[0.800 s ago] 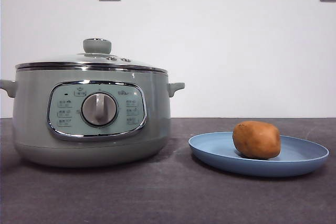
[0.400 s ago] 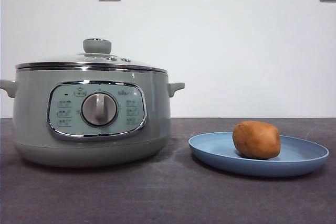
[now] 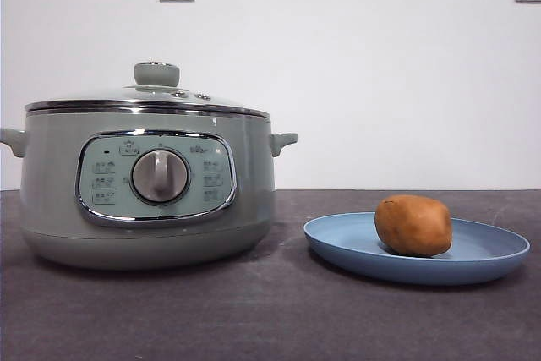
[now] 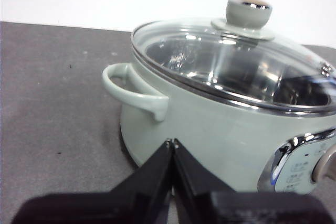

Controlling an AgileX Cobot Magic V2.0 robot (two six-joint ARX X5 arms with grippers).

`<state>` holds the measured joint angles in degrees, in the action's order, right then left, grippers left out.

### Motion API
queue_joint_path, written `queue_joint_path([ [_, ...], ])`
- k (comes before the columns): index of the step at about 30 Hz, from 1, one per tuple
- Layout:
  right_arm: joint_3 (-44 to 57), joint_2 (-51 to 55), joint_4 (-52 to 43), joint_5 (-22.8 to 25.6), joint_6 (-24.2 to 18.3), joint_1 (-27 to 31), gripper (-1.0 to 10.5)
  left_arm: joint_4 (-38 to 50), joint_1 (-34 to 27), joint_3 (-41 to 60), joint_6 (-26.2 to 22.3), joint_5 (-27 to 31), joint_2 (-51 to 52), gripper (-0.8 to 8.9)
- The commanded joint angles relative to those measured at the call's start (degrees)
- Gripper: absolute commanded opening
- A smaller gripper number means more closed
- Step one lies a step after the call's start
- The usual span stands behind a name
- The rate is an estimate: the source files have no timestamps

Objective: Take the potato out from the steamer,put the potato on the plate,close the lid

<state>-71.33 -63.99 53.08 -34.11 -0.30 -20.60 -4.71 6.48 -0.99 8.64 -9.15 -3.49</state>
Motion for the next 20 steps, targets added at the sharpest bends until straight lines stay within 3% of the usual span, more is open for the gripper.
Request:
queue_joint_path([
  [1, 0.22, -0.09, -0.31, -0.04, -0.44, 0.04, 0.0, -1.44, -0.22, 0.76, 0.39, 0.57, 0.96, 0.00],
  [6, 0.22, -0.09, -0.31, -0.04, -0.44, 0.04, 0.0, -5.77, -0.28, 0.76, 0.42, 1.68, 2.71, 0.00],
  [20, 0.22, -0.09, -0.31, -0.04, -0.44, 0.04, 0.0, -5.29, -0.24, 0.74, 0.39, 1.57, 3.26, 0.00],
])
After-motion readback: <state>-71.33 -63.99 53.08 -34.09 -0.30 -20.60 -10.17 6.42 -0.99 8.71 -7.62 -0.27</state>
